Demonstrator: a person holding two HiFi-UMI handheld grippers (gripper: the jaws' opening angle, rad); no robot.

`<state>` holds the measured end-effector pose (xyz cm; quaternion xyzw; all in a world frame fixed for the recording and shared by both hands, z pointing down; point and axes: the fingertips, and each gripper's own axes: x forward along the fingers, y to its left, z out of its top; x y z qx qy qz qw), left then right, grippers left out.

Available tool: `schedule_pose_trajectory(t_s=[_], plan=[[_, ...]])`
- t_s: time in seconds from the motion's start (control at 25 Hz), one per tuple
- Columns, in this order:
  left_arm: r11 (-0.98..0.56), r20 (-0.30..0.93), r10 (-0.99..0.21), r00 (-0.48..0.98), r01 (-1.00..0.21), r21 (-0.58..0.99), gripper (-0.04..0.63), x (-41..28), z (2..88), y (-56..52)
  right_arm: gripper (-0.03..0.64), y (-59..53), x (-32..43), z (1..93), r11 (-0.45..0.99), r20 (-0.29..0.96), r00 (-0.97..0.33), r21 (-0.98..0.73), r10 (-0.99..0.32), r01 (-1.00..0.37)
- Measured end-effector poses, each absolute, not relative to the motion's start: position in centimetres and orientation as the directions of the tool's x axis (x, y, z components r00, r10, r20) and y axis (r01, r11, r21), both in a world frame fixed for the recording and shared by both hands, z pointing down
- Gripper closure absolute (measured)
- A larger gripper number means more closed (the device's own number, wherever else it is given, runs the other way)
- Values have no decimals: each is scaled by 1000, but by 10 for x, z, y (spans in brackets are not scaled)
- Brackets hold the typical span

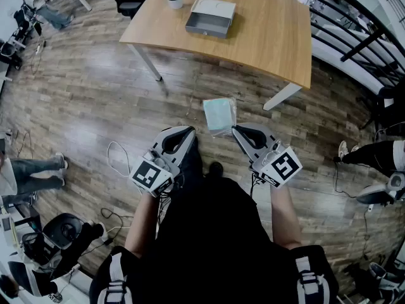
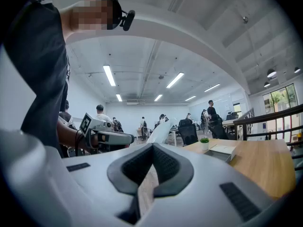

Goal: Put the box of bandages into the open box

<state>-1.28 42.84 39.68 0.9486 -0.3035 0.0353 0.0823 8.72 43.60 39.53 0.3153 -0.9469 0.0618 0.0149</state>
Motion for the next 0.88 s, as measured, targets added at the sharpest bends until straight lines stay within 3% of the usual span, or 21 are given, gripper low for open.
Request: schedule_pose_trajectory(t_s=[0.88], plan=[[-801,104,-573,813,-583,135,572,-27,392,404,594,413,76,392,799,45,-816,-182,-576,-573]])
